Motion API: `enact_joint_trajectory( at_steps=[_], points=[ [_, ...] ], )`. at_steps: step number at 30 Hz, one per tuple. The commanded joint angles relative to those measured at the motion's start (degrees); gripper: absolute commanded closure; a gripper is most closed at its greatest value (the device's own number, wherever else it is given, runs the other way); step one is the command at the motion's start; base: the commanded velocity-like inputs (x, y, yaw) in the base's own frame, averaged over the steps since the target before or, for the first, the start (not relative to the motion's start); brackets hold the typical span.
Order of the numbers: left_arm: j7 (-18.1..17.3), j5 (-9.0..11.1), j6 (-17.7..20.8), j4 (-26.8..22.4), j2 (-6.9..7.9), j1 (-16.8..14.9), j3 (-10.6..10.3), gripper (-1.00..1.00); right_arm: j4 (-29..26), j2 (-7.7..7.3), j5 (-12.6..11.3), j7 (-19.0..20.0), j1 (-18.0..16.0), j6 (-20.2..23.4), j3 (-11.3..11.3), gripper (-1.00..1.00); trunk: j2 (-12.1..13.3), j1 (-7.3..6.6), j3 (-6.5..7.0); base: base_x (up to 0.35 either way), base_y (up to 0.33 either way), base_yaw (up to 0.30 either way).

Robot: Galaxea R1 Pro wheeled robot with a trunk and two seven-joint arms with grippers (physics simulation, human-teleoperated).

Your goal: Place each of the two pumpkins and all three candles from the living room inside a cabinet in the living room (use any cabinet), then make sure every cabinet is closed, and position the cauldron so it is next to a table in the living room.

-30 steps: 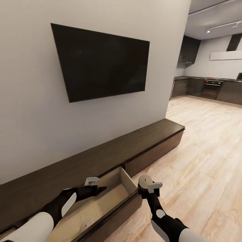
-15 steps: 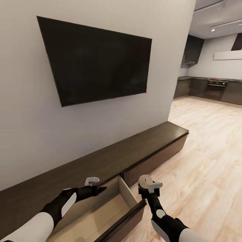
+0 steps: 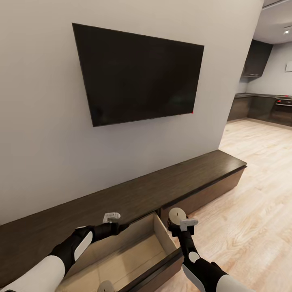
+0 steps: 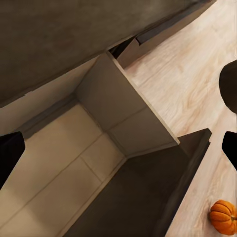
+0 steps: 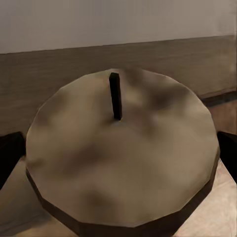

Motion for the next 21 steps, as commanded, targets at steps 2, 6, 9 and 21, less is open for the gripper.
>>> enact_joint_trajectory(
  at_steps=[2,6,9,21],
  points=[
    [0.0,0.1,0.0,-0.2,-0.18,0.0,0.0,-1.00,-0.1,-0.01,0.1,-0.8,0.0,-0.2,0.1,1.00,0.0,0.00,-0.01,0.000,0.000,0.002],
    [0.0,0.2,0.2,-2.0,-0.25,0.0,0.1,-1.00,-0.4,-0.01,0.6,-1.0,0.0,-0.2,0.2,1.00,0.0,0.00,-0.01,0.000,0.000,0.000],
    [0.1,0.3,0.6,-4.9,-0.84,-0.1,0.3,-1.00,-2.4,-0.19,2.7,-1.1,0.0,0.1,0.2,1.00,0.0,0.00,-0.01,0.000,0.000,0.000],
    [0.1,0.4,0.9,-7.2,-3.43,-0.3,0.7,-1.00,-7.1,-1.29,3.6,-1.6,0.0,0.3,0.7,1.00,0.0,0.00,-0.01,0.000,0.000,0.000]
  ],
)
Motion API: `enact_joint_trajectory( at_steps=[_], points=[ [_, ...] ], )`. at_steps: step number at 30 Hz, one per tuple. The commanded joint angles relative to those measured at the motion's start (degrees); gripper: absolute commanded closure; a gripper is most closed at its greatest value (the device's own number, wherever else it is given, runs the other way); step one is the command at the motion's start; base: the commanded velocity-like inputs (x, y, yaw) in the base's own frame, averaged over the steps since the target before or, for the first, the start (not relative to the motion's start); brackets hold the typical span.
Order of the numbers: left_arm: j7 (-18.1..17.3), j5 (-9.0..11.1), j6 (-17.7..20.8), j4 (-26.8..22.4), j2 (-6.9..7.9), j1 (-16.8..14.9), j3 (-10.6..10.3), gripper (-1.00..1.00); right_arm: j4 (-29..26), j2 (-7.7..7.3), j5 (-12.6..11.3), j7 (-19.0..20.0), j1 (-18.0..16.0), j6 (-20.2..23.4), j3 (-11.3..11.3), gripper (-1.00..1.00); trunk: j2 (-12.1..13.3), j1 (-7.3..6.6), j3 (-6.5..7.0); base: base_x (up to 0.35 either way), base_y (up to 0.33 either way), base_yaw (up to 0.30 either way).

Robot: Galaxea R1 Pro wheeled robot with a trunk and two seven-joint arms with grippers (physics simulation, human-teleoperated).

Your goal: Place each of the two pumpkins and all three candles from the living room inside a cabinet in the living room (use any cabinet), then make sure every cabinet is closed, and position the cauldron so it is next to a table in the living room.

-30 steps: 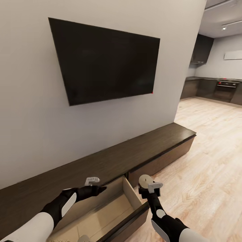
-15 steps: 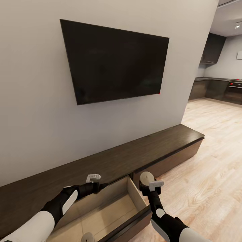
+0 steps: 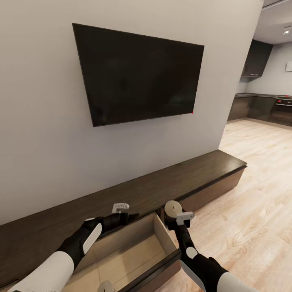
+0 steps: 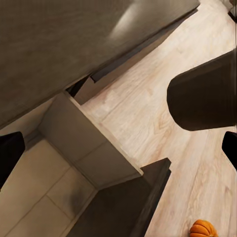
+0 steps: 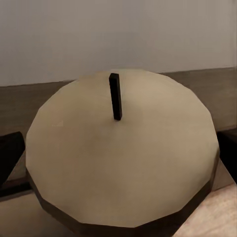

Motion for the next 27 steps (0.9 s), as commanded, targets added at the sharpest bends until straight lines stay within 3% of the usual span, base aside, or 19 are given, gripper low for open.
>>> enact_joint_trajectory(
  at_steps=[1,3,4,5,6,10,12,16,27],
  points=[
    [0.0,0.0,0.1,-0.6,0.00,0.0,0.0,-1.00,-0.2,-0.01,0.0,-0.2,0.0,0.0,0.0,1.00,0.0,0.00,0.00,0.000,0.000,0.000],
    [0.1,0.1,2.5,-5.4,-0.01,0.0,0.6,-1.00,-1.6,0.26,0.2,0.2,0.0,11.3,-0.2,1.00,0.0,0.00,0.00,0.000,0.000,0.000],
    [0.3,0.0,9.5,-9.9,0.01,-0.2,1.7,-1.00,-6.2,0.56,-0.1,0.3,0.0,26.6,-0.4,1.00,0.0,0.00,0.00,0.000,0.000,0.000],
    [0.3,0.0,14.3,-12.2,0.14,-0.2,2.5,-1.00,-6.5,0.61,-0.1,0.3,-0.2,28.4,-0.4,1.00,0.0,0.00,0.00,0.000,0.000,0.000],
    [0.3,0.0,19.0,-14.9,0.30,-0.2,4.0,-1.00,-6.6,0.69,-0.1,0.3,-0.4,29.9,-0.4,1.00,0.0,0.00,0.00,0.000,0.000,0.000],
    [0.2,0.0,27.4,-22.4,0.87,-0.1,8.5,-1.00,-6.8,1.12,-0.4,0.5,-0.7,34.2,-0.4,1.00,0.0,0.00,0.00,0.000,0.000,0.000],
    [0.1,0.0,30.1,-24.9,0.93,0.0,9.9,-1.00,-6.8,2.10,-0.4,0.5,-0.9,37.0,-0.4,1.00,0.0,0.00,0.00,0.000,0.000,0.000],
    [0.1,0.1,31.5,-26.5,0.03,0.2,10.8,-1.00,-6.8,3.86,-0.3,0.5,-1.4,41.4,-0.4,1.00,0.0,0.00,0.00,0.000,0.000,0.000],
    [0.1,0.8,30.6,-31.3,-3.27,0.1,13.4,-1.00,-6.8,4.28,-0.7,0.9,-3.4,43.5,-0.4,1.00,0.0,0.00,0.00,0.000,0.000,0.000]
  ],
)
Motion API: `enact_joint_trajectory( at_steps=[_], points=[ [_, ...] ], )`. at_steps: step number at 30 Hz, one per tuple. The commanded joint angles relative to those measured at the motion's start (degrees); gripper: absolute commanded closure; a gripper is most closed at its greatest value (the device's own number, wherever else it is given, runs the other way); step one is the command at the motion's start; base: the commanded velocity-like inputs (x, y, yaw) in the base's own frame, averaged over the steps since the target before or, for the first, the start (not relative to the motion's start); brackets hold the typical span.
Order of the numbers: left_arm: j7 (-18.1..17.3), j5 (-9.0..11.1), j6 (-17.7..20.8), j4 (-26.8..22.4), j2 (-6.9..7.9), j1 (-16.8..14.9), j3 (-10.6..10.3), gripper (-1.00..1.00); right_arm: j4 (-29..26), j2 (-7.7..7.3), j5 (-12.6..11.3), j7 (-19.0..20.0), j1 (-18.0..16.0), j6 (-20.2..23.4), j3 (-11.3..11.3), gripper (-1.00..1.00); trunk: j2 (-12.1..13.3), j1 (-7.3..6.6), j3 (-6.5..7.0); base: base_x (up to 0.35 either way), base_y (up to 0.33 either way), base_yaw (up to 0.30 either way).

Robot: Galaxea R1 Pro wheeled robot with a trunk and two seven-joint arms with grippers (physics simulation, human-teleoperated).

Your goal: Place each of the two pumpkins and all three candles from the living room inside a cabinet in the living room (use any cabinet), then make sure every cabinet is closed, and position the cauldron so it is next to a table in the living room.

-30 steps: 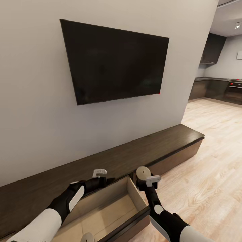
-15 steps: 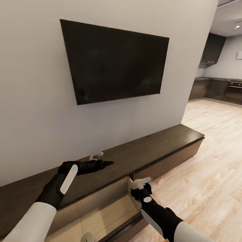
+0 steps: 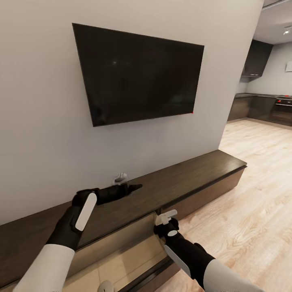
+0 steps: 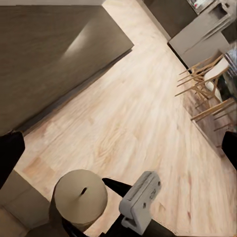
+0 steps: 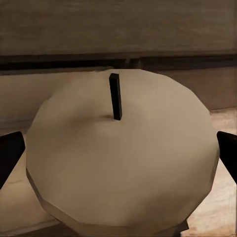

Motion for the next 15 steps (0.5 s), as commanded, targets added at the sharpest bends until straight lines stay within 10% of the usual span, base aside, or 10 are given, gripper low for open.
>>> enact_joint_trajectory(
  at_steps=[1,15],
  points=[
    [0.0,0.5,0.0,-0.1,-0.38,0.0,0.7,-1.00,0.0,0.00,0.1,0.0,0.0,1.3,0.0,1.00,0.0,0.00,0.00,0.000,0.000,0.000],
    [0.3,11.2,-1.1,-0.8,-2.97,-1.3,2.9,-1.00,-1.5,-0.10,0.4,9.7,-0.1,8.6,-2.1,1.00,0.0,0.00,0.00,0.000,0.000,0.000]
  ],
)
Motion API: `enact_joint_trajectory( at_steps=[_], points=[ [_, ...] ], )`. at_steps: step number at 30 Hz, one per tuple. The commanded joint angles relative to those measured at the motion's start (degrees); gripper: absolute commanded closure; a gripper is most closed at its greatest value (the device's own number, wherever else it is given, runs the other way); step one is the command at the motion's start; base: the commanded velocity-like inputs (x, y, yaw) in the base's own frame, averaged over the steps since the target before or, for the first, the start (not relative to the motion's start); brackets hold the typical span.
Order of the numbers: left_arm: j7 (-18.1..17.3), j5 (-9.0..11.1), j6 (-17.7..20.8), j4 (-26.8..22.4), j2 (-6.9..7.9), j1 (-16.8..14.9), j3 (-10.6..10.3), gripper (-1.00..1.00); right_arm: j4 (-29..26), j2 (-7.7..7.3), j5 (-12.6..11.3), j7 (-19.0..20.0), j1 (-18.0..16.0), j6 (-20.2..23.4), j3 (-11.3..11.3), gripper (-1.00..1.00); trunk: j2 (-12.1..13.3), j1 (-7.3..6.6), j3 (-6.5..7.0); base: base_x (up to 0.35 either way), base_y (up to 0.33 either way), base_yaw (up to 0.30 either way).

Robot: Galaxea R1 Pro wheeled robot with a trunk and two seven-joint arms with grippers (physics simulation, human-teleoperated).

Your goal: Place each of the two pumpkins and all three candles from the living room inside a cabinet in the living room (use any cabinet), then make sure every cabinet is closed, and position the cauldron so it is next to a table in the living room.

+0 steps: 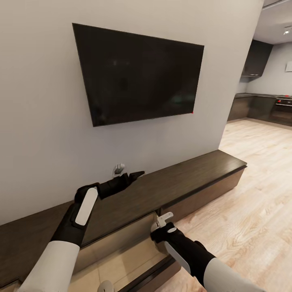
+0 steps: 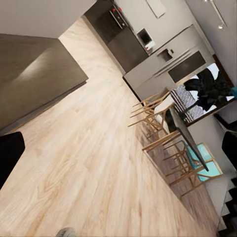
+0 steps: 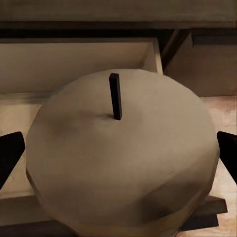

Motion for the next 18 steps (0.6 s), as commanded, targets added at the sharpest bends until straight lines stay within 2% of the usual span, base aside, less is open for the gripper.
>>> enact_joint_trajectory(
  at_steps=[1,11,14,17,18],
  points=[
    [0.0,0.1,0.0,-0.1,-0.03,-0.1,0.0,-1.00,-0.5,-0.07,0.0,0.4,0.0,0.0,0.0,1.00,0.0,0.00,0.00,0.000,0.000,0.000],
    [0.0,0.1,-0.2,-0.8,0.11,-0.3,-0.1,-1.00,-2.0,-0.42,0.1,9.2,0.0,-0.4,-0.2,1.00,0.0,0.00,0.00,0.000,0.000,0.000],
    [0.0,0.1,-0.3,-0.9,0.31,-0.3,-0.1,-1.00,-1.9,-0.45,0.1,14.6,0.0,-1.1,-0.3,1.00,0.0,0.00,0.00,0.000,0.000,0.000],
    [0.0,0.1,-0.4,-0.9,0.41,-0.2,-0.1,-1.00,-1.3,-0.54,0.3,18.2,0.0,-3.8,-0.3,1.00,0.0,0.00,0.00,0.000,0.000,0.000],
    [0.0,0.1,-0.4,-0.9,0.45,-0.2,0.0,-1.00,-0.6,-0.53,0.3,18.8,0.0,-6.5,-0.2,1.00,0.0,0.00,0.00,0.000,0.000,0.000]
  ],
)
